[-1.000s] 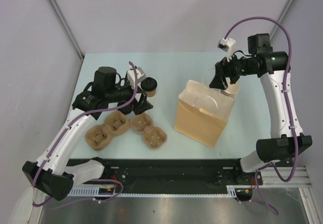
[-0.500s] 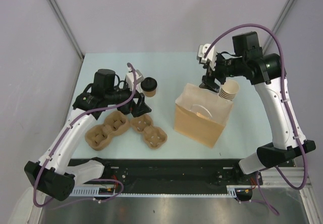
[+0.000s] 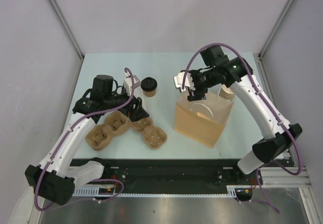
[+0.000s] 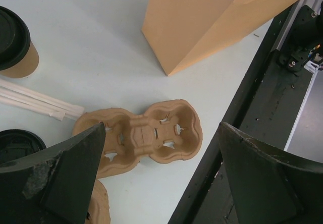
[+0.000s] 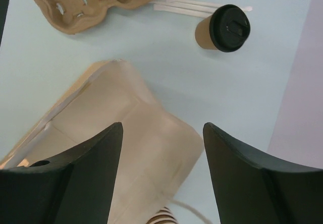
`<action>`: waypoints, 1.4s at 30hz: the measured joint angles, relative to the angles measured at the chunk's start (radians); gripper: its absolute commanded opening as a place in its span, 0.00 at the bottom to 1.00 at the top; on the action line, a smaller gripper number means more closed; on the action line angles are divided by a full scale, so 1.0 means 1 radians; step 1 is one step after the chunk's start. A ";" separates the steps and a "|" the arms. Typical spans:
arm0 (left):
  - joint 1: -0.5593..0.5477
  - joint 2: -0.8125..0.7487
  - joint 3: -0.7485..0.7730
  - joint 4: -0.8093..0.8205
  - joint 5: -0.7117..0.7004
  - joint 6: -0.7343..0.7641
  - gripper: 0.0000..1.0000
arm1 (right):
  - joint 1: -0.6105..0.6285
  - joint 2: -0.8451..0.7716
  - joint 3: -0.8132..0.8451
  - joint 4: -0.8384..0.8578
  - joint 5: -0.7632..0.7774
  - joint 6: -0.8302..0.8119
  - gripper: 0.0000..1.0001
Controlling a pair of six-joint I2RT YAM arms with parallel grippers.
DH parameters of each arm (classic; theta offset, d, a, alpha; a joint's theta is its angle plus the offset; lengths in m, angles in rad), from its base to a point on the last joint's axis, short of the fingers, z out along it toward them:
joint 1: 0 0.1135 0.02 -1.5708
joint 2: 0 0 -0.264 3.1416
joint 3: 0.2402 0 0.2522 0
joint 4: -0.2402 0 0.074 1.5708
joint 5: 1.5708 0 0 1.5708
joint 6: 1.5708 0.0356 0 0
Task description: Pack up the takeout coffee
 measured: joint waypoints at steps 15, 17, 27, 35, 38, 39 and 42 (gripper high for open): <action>0.050 -0.004 -0.054 0.026 0.024 -0.009 0.97 | 0.042 0.157 0.037 -0.037 0.106 -0.050 0.00; 0.057 -0.004 -0.054 0.026 0.024 -0.009 0.96 | 0.048 0.188 0.086 -0.056 0.138 0.000 0.00; 0.080 0.065 -0.037 0.018 -0.011 0.024 0.97 | 0.054 0.318 0.272 -0.088 0.266 0.341 0.00; 0.117 0.200 0.007 -0.029 -0.037 0.121 0.98 | 0.008 0.323 0.292 -0.095 0.280 0.576 0.00; 0.117 0.240 0.018 -0.044 -0.038 0.160 0.97 | -0.019 0.337 0.315 -0.100 0.286 0.656 0.00; 0.118 0.254 0.019 -0.051 -0.038 0.172 0.96 | -0.032 0.343 0.321 -0.101 0.291 0.687 0.00; 0.118 0.282 0.019 -0.064 -0.039 0.201 0.94 | -0.059 0.346 0.323 -0.101 0.295 0.748 0.00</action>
